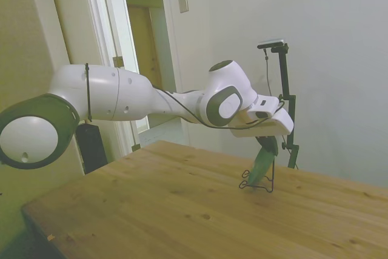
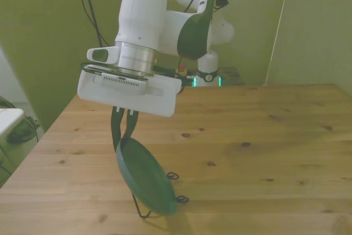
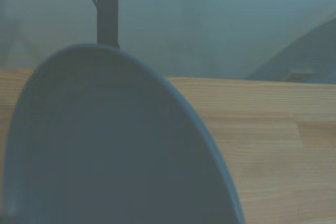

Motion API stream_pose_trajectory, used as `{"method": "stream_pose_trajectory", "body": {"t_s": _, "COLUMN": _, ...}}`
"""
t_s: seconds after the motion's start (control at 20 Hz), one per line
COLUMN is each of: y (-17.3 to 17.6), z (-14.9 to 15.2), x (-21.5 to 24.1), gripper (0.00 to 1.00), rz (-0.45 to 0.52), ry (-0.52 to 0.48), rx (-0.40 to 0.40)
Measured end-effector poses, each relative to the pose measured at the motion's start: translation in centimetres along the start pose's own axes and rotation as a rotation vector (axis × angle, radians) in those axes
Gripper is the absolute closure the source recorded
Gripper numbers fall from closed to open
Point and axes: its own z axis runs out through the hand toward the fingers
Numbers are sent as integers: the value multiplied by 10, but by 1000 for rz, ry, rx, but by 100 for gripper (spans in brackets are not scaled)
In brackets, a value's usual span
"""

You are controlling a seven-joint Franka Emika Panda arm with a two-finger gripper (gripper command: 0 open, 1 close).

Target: Unload the plate

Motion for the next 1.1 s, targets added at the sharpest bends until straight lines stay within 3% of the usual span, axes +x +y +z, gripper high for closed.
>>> {"method": "stream_pose_trajectory", "body": {"t_s": 0.25, "y": -18, "z": -23, "x": -3, "gripper": 100, "rz": -18, "ry": 12, "rx": 36}}
{"method": "stream_pose_trajectory", "body": {"t_s": 0.45, "y": -40, "z": -77, "x": -13, "gripper": 100, "rz": -16, "ry": -10, "rx": 107}}
{"method": "stream_pose_trajectory", "body": {"t_s": 0.6, "y": -52, "z": -128, "x": -37, "gripper": 100, "rz": -4, "ry": -94, "rx": 171}}
{"method": "stream_pose_trajectory", "body": {"t_s": 0.8, "y": -59, "z": -175, "x": -91, "gripper": 100, "rz": 21, "ry": -299, "rx": 204}}
{"method": "stream_pose_trajectory", "body": {"t_s": 0.95, "y": -56, "z": -174, "x": -123, "gripper": 100, "rz": 55, "ry": -462, "rx": 180}}
{"method": "stream_pose_trajectory", "body": {"t_s": 1.1, "y": -51, "z": -137, "x": -146, "gripper": 100, "rz": 97, "ry": -577, "rx": 127}}
